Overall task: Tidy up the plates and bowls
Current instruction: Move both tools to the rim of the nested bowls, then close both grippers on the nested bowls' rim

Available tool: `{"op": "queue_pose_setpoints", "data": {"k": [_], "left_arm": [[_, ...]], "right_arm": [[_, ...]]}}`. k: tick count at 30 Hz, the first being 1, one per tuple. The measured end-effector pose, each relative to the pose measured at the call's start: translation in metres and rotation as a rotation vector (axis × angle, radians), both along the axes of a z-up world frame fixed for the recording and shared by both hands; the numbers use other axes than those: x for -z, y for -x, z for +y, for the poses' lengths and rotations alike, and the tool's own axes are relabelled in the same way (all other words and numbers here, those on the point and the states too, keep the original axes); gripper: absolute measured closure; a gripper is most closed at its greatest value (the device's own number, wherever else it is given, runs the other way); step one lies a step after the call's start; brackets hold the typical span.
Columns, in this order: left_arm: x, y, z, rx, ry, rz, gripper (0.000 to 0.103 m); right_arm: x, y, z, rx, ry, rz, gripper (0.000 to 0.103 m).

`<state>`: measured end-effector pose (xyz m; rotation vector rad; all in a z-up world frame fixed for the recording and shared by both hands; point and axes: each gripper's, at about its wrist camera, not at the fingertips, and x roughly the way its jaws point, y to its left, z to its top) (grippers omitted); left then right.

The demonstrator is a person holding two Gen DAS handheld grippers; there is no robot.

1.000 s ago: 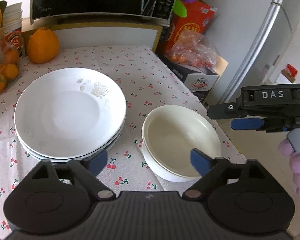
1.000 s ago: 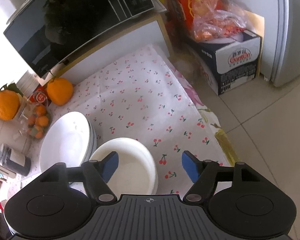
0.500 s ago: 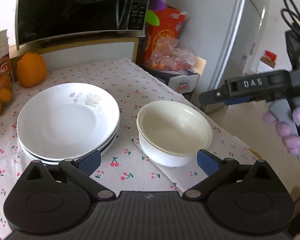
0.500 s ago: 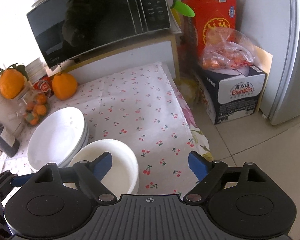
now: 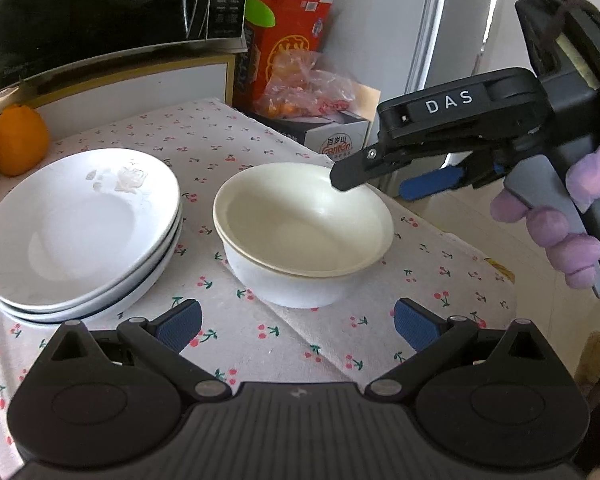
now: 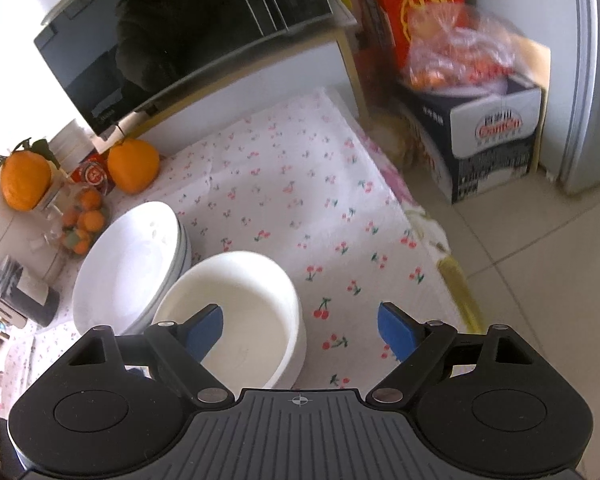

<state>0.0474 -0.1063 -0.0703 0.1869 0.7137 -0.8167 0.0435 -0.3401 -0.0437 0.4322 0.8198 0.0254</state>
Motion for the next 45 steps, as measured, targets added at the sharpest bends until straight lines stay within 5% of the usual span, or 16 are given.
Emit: {"op": "queue_pose_setpoints", "data": {"k": [23, 34, 36, 41, 45], "left_arm": [[0.01, -0.01, -0.012, -0.007, -0.014, -0.003, 0.002], [0.009, -0.012, -0.015, 0.021, -0.02, -0.023, 0.022], [0.009, -0.013, -0.016, 0.029, -0.021, -0.023, 0.026], [0.009, -0.011, -0.018, 0.037, -0.035, -0.025, 0.029], [0.008, -0.012, -0.019, 0.043, -0.044, -0.032, 0.031]], "right_arm": [[0.02, -0.014, 0.002, 0.017, -0.062, 0.093, 0.017], [0.023, -0.016, 0.001, 0.035, -0.12, 0.1, 0.018], [0.024, -0.016, -0.001, 0.041, -0.15, 0.103, 0.024], [0.031, -0.019, -0.003, 0.056, -0.216, 0.138, 0.062], [0.035, -0.021, 0.0, 0.049, -0.211, 0.16, 0.074]]}}
